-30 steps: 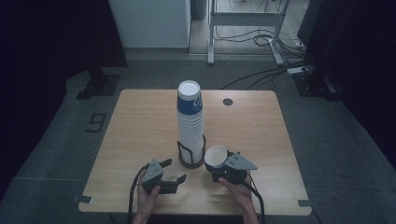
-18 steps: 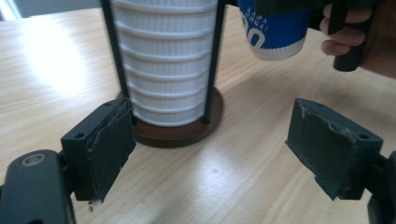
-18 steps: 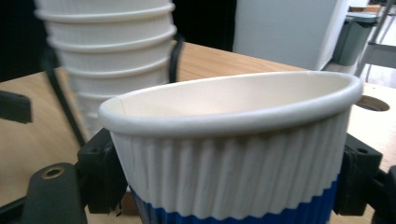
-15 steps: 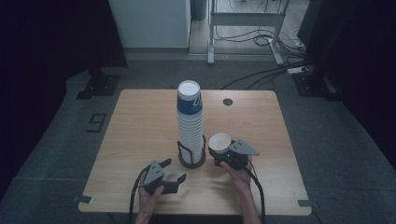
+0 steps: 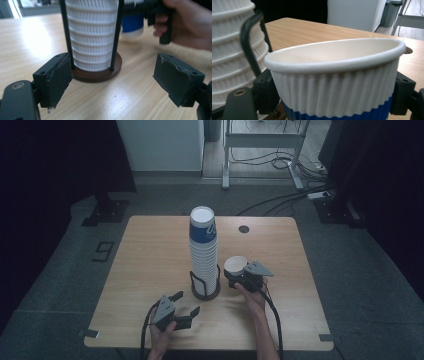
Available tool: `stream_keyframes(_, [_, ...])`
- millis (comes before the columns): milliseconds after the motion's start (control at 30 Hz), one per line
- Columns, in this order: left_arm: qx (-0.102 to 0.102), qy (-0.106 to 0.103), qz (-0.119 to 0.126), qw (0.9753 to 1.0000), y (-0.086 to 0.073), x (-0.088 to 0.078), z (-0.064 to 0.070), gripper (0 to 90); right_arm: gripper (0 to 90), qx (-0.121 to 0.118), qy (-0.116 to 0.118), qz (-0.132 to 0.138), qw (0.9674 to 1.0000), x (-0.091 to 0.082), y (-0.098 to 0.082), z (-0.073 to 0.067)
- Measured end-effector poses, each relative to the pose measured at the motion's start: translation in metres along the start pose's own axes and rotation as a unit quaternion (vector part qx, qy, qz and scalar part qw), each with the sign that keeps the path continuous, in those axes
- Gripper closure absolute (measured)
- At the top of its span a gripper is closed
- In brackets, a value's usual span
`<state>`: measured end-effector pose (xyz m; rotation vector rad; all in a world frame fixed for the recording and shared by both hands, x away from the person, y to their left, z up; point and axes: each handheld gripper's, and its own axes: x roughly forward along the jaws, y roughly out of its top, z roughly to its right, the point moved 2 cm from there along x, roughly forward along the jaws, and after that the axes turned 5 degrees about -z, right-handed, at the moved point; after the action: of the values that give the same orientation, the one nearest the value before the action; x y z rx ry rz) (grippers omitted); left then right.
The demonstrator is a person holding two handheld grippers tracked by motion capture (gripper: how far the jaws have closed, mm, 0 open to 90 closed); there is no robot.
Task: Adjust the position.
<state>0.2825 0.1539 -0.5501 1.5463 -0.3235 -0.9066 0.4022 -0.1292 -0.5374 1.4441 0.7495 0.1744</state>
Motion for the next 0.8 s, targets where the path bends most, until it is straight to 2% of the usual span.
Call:
stream_keyframes(67, [-0.010, -0.002, 0.015, 0.9998, -0.001, -0.003, -0.002, 14.0, 16.9, -0.003, -0.004, 0.003, 1.0000, 0.003, -0.001, 0.001])
stream_keyframes(133, [-0.010, 0.000, 0.020, 0.9998, -0.002, -0.004, -0.002, 14.0, 16.9, -0.004, -0.005, 0.003, 1.0000, 0.005, -0.002, 0.001])
stream_keyframes(433, [-0.012, 0.007, 0.021, 0.9997, -0.002, -0.004, -0.002, 14.0, 16.7, -0.006, -0.011, 0.008, 0.9999, 0.014, -0.008, 0.002])
stream_keyframes(667, [-0.009, 0.008, 0.019, 0.9997, -0.002, -0.004, -0.001, 14.2, 16.3, 0.006, -0.016, -0.013, 0.9998, 0.015, -0.011, 0.007])
stream_keyframes(800, [-0.008, 0.008, 0.016, 0.9998, -0.001, -0.004, -0.001, 14.2, 16.5, 0.015, -0.020, -0.037, 0.9990, 0.011, -0.012, 0.010])
